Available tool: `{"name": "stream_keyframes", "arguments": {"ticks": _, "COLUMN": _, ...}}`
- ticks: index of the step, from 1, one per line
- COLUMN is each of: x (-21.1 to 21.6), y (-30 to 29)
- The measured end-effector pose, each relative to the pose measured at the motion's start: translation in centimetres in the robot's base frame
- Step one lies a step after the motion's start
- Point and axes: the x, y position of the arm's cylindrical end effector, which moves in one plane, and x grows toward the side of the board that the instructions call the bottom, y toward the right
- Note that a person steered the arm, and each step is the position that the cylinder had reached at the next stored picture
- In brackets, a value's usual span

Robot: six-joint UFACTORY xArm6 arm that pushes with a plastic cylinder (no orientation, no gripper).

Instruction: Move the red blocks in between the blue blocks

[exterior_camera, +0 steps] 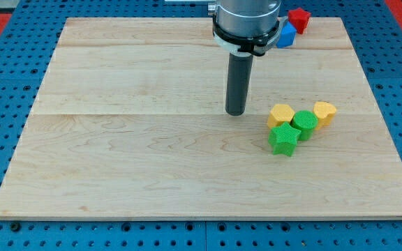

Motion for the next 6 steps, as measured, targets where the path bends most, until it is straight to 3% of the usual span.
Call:
{"name": "stream_keyframes", "arguments": {"ticks": 5, "x": -0.1, "y": -2.0}}
{"name": "stream_keyframes", "arguments": {"ticks": 6, "x": -5.3, "y": 6.5}}
